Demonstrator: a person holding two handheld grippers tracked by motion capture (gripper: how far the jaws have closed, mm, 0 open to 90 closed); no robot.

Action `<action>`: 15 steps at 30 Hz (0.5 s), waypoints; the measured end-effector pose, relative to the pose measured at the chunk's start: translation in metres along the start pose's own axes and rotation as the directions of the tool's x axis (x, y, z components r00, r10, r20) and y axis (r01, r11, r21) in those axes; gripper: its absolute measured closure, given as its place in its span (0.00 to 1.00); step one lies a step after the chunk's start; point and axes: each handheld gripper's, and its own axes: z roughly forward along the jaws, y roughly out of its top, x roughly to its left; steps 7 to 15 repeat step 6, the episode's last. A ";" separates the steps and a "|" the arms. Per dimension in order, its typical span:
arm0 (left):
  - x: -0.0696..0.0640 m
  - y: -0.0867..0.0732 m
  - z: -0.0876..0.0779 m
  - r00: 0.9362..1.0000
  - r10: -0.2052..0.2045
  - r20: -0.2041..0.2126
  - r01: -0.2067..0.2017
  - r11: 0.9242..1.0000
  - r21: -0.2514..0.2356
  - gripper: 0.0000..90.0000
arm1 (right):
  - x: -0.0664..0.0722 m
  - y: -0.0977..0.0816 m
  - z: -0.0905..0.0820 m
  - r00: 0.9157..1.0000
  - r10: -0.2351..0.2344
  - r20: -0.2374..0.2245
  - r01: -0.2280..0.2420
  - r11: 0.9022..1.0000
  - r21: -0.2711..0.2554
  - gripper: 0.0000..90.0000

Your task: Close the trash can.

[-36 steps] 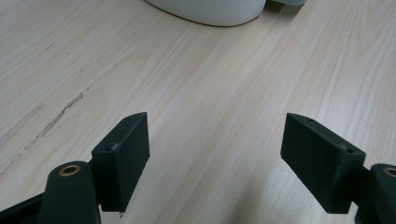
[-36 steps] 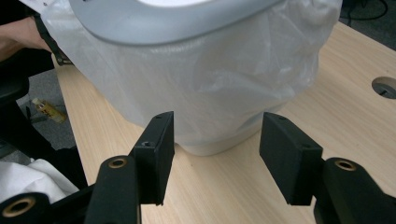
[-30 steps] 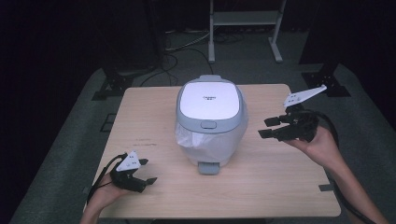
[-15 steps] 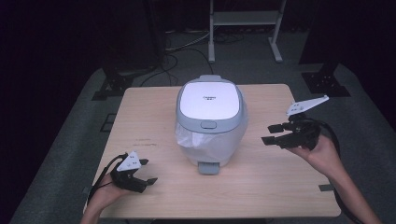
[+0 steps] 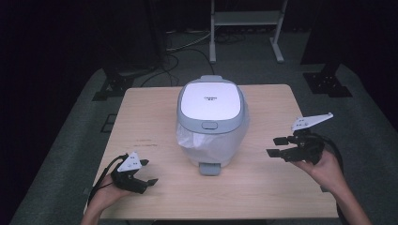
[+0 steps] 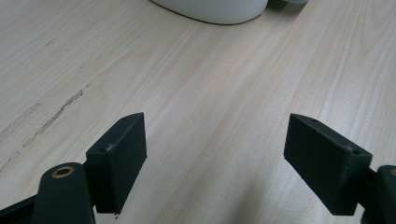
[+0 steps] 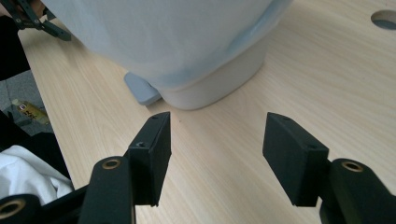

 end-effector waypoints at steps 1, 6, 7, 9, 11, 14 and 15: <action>0.000 0.000 0.000 1.000 0.002 0.000 -0.002 1.000 0.002 0.22 | 0.000 -0.003 0.000 1.000 0.009 -0.003 -0.009 1.000 -0.001 0.45; 0.001 0.001 -0.001 1.000 0.004 -0.005 -0.004 1.000 0.002 0.22 | -0.001 -0.020 0.001 1.000 0.030 0.000 -0.030 1.000 0.001 0.45; 0.001 0.001 -0.001 1.000 0.004 -0.005 -0.004 1.000 0.002 0.22 | -0.001 -0.020 0.001 1.000 0.030 0.000 -0.030 1.000 0.001 0.45; 0.001 0.001 -0.001 1.000 0.004 -0.005 -0.004 1.000 0.002 0.22 | -0.001 -0.020 0.001 1.000 0.030 0.000 -0.030 1.000 0.001 0.45; 0.001 0.001 -0.001 1.000 0.004 -0.005 -0.004 1.000 0.002 0.22 | -0.001 -0.020 0.001 1.000 0.030 0.000 -0.030 1.000 0.001 0.45; 0.001 0.001 -0.001 1.000 0.004 -0.005 -0.004 1.000 0.002 0.22 | -0.001 -0.020 0.001 1.000 0.030 0.000 -0.030 1.000 0.001 0.45; 0.001 0.001 -0.001 1.000 0.004 -0.005 -0.004 1.000 0.002 0.22 | -0.001 -0.020 0.001 1.000 0.030 0.000 -0.030 1.000 0.001 0.45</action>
